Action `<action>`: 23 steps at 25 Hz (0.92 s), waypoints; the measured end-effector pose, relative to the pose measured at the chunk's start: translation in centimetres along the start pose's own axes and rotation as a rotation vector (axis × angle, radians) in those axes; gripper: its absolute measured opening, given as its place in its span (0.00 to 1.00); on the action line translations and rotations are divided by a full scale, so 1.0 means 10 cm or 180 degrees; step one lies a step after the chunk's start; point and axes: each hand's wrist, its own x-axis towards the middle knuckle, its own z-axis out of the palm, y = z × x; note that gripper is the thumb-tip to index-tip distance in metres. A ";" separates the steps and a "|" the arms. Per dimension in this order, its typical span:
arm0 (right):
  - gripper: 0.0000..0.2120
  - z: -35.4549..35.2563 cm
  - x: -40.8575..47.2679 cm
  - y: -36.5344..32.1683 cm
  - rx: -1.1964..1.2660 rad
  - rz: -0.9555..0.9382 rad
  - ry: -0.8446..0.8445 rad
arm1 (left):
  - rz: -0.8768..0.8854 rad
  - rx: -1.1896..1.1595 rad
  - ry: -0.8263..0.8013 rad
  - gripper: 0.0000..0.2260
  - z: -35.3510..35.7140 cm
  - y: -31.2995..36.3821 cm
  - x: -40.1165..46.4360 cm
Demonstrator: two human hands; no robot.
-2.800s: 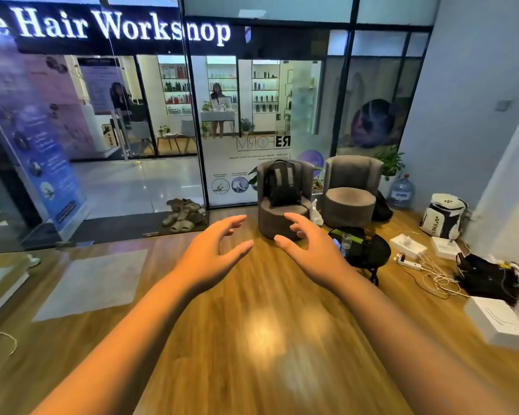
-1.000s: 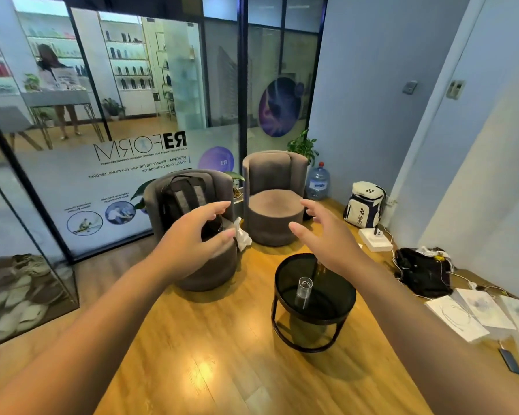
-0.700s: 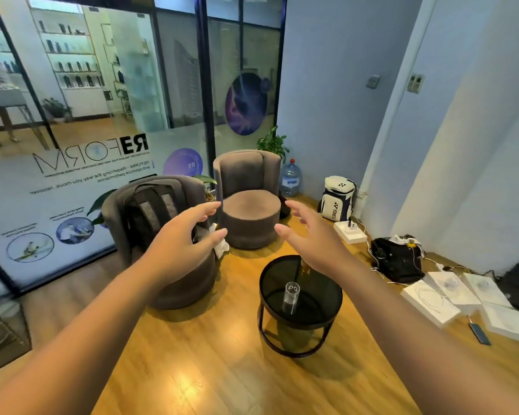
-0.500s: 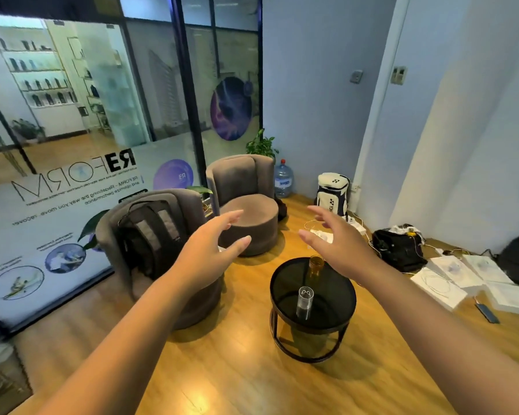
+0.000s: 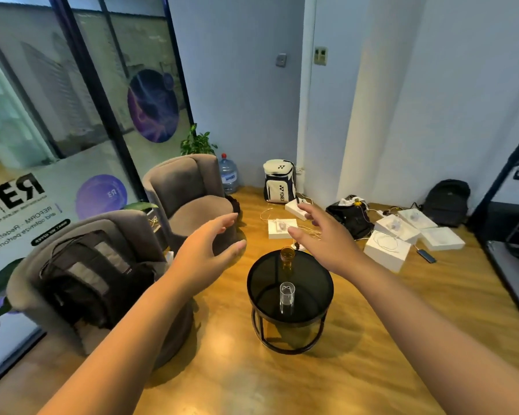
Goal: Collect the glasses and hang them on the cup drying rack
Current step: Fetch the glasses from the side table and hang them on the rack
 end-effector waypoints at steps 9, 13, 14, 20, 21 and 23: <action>0.33 0.25 1.16 0.78 0.0203 0.0382 0.0054 | -0.0112 -0.0025 -0.0424 0.32 0.48 -0.60 1.04; 0.36 0.27 1.74 1.18 0.0221 0.0492 -0.0119 | -0.0263 -0.0110 -0.0596 0.35 0.87 -0.79 1.73; 0.38 0.25 1.86 1.28 0.0261 0.0504 -0.0125 | -0.0269 -0.0144 -0.0617 0.37 0.98 -0.83 1.89; 0.42 0.34 2.29 1.93 0.0421 0.0888 -0.0170 | -0.0311 -0.0193 -0.0958 0.36 1.65 -1.20 2.54; 0.43 0.40 2.34 2.06 0.0437 0.0963 -0.0219 | -0.0340 -0.0208 -0.1020 0.35 1.76 -1.30 2.60; 0.44 0.55 2.39 2.29 0.0494 0.1130 -0.0283 | -0.0374 -0.0266 -0.1157 0.36 1.97 -1.51 2.69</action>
